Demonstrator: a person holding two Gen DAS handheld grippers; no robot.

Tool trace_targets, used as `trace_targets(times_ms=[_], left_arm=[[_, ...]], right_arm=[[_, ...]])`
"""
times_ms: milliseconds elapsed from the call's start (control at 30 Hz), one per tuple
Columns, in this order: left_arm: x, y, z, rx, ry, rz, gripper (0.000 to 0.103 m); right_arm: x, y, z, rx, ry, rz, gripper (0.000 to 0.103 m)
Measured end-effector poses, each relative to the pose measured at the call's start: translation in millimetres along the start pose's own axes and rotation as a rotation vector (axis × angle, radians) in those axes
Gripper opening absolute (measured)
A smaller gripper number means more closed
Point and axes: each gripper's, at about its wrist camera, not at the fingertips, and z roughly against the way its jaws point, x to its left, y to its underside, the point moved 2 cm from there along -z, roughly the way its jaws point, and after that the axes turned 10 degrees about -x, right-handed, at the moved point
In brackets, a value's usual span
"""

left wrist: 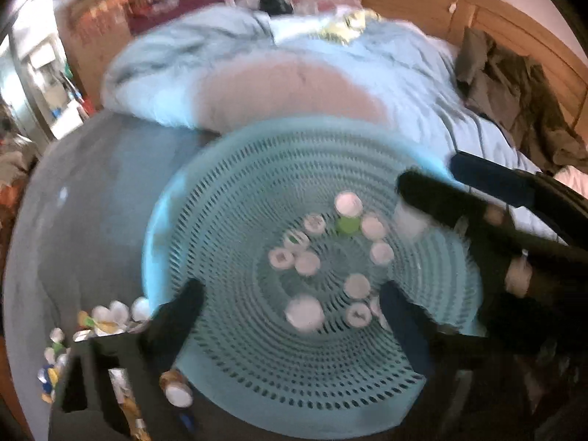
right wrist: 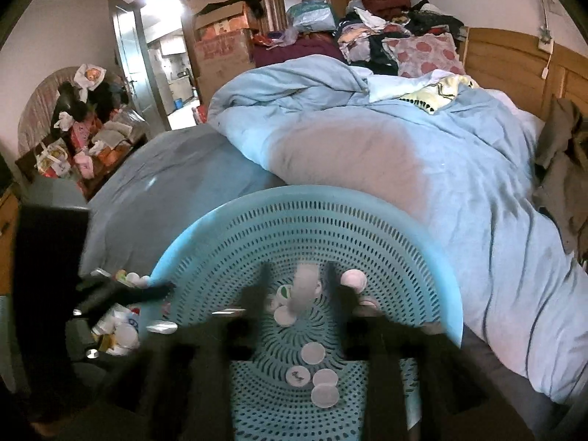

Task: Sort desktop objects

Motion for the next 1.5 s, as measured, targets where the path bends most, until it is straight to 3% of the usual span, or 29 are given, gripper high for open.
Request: trace_targets(times_ms=[67,167,200,267,333,500,600,633,767,900,1000,1067,1167,1233,1300,1367,1500], left_arm=[[8.6,-0.3,6.9,-0.017,-0.002,0.033,0.099],[33.3,3.6,29.4,-0.092,-0.033,0.088,0.099],[45.9,8.1,40.1,-0.121,-0.049,0.116,0.099],[70.9,22.1,57.4,-0.160,-0.058,0.168,0.100],[99.5,47.6,67.6,-0.165,-0.096,0.221,0.101],[136.0,129.4,81.9,-0.139,-0.143,0.207,0.101],[132.2,158.2,70.4,-0.108,-0.164,0.182,0.101],[122.4,162.7,59.7,-0.103,-0.212,0.122,0.101],[95.4,149.2,25.2,-0.123,-0.451,-0.097,0.101],[91.8,123.5,-12.5,-0.142,-0.510,-0.184,0.101],[105.7,110.2,-31.5,-0.124,-0.503,-0.171,0.101],[114.0,102.3,-48.6,-0.109,-0.542,-0.214,0.101],[126.3,99.3,-78.5,-0.034,-0.568,-0.241,0.101],[145.0,98.5,-86.6,-0.031,-0.647,-0.219,0.103],[166.0,105.7,-96.2,0.038,-0.724,-0.204,0.103],[185.6,114.2,-90.2,0.043,-0.704,-0.115,0.103],[218.4,127.6,-72.1,0.072,-0.764,-0.085,0.103]], right_arm=[[-0.9,-2.1,4.3,-0.033,0.016,0.002,0.078],[-2.6,-11.8,18.9,-0.111,-0.016,-0.005,0.078],[0.1,-17.8,33.7,-0.187,-0.037,-0.007,0.080],[7.6,-23.5,47.8,-0.261,-0.075,-0.018,0.093],[18.9,-23.6,55.2,-0.305,-0.130,-0.032,0.098],[50.7,-10.6,42.9,-0.225,-0.215,0.027,0.098],[60.4,-8.0,39.6,-0.206,-0.259,-0.002,0.098],[59.7,-7.0,40.0,-0.206,-0.268,-0.012,0.098],[56.7,-3.2,40.2,-0.209,-0.264,-0.027,0.098],[56.3,1.2,29.9,-0.164,-0.259,-0.043,0.098],[65.7,5.2,28.5,-0.148,-0.264,-0.002,0.098],[75.7,9.1,26.0,-0.132,-0.276,0.030,0.098],[87.6,14.3,20.2,-0.107,-0.300,0.064,0.098],[93.7,17.0,18.2,-0.101,-0.312,0.086,0.098],[98.1,20.6,15.1,-0.088,-0.320,0.107,0.098],[99.7,23.1,12.8,-0.077,-0.323,0.118,0.098],[94.5,22.4,11.4,-0.070,-0.344,0.073,0.098]])
